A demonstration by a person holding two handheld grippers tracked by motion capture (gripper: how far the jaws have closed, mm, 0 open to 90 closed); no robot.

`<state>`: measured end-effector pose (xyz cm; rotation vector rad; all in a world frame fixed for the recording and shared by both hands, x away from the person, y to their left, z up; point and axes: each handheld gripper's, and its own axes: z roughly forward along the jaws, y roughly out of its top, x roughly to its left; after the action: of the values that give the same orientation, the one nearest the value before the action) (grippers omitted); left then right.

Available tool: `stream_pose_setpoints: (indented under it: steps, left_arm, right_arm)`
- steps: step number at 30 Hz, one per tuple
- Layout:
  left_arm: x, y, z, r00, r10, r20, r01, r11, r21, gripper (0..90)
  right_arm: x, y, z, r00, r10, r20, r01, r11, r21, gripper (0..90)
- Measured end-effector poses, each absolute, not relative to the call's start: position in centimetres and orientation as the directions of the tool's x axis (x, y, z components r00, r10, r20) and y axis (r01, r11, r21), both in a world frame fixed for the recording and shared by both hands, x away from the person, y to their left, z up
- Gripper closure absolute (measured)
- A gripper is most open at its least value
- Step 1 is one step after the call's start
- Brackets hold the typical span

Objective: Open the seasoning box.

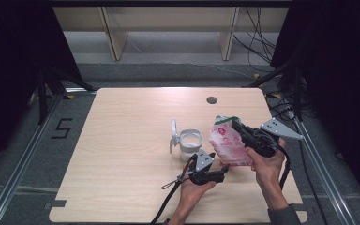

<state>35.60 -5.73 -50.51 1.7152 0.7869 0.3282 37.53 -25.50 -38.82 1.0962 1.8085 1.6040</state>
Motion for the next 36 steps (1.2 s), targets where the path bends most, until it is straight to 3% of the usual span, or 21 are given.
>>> stream_pose_setpoints:
  steps: [12, 36]
  left_arm:
    - [33.8, -4.4, -50.4, 0.758, 0.639, -0.127, 0.285, -0.151, 0.947, 30.7]
    - [32.6, -0.4, -50.1, 0.754, 0.652, -0.082, 0.267, -0.19, 0.945, 28.1]
  right_arm:
    - [36.0, -27.4, -39.2, -0.562, 0.81, 0.167, 0.258, -0.021, 0.966, 90.0]
    - [34.7, -31.1, -40.9, -0.466, 0.86, 0.208, 0.292, -0.072, 0.954, 90.0]
